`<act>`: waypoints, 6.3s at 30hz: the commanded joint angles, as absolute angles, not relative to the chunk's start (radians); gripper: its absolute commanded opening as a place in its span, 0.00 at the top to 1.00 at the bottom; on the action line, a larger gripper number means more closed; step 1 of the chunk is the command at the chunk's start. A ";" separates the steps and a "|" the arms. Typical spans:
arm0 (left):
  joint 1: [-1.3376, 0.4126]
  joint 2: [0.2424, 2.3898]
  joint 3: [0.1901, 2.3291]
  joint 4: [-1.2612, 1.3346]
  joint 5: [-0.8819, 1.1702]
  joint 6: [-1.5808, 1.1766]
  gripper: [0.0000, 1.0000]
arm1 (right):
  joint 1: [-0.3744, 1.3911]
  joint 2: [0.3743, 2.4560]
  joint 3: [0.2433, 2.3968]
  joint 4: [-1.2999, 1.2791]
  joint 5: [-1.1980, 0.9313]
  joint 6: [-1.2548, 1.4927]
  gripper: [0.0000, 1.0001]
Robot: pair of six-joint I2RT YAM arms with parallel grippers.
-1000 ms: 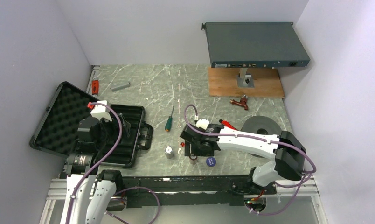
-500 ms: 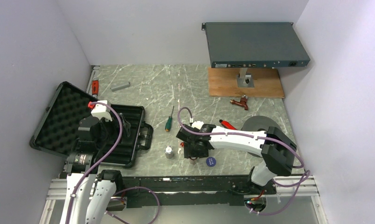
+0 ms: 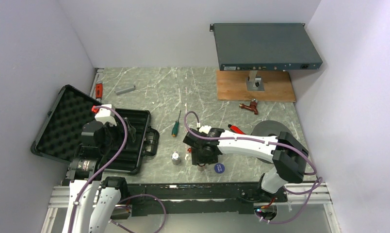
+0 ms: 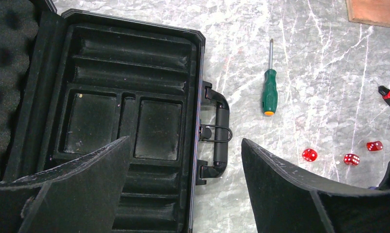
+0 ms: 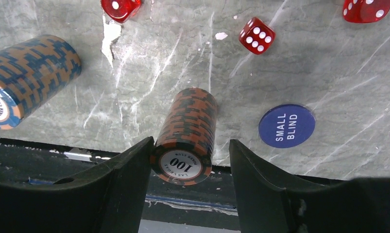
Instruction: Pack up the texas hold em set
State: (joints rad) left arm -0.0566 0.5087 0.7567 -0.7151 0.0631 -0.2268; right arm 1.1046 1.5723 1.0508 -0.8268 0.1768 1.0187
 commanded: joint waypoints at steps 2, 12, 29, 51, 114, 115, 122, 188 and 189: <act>-0.060 0.516 0.759 -0.683 0.057 -0.234 0.12 | 1.103 1.574 1.099 -0.857 0.185 1.006 0.41; -0.060 0.510 0.759 -0.683 0.058 -0.235 0.12 | 1.106 1.571 1.098 -0.853 0.158 1.009 0.55; -0.061 0.482 0.758 -0.680 0.062 -0.231 0.11 | 1.113 1.424 1.279 -0.981 0.277 1.000 1.00; -0.120 0.546 0.775 -0.598 0.360 -0.235 0.01 | 0.901 1.168 1.070 -0.509 0.119 0.648 1.00; -0.690 0.926 1.016 -0.439 0.554 0.152 0.21 | 0.716 1.308 1.408 -0.689 -0.657 0.494 1.00; -0.700 0.935 1.015 -0.431 0.543 0.150 0.21 | 0.716 1.309 1.409 -0.690 -0.655 0.493 1.00; -0.756 1.012 1.060 -0.447 0.497 0.179 0.27 | 0.718 1.321 1.420 -0.687 -0.660 0.487 1.00; -0.871 0.954 0.995 -0.429 -0.069 0.019 1.00 | 0.717 1.156 1.462 -0.745 -0.237 0.519 0.14; -0.871 0.948 0.994 -0.434 -0.117 -0.014 1.00 | 0.717 1.137 1.448 -0.739 -0.201 0.523 0.14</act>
State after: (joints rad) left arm -0.8719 1.0046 0.9775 -0.5133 0.0704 0.1181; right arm 0.7151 1.2144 1.4536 -0.7521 -0.3847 0.5087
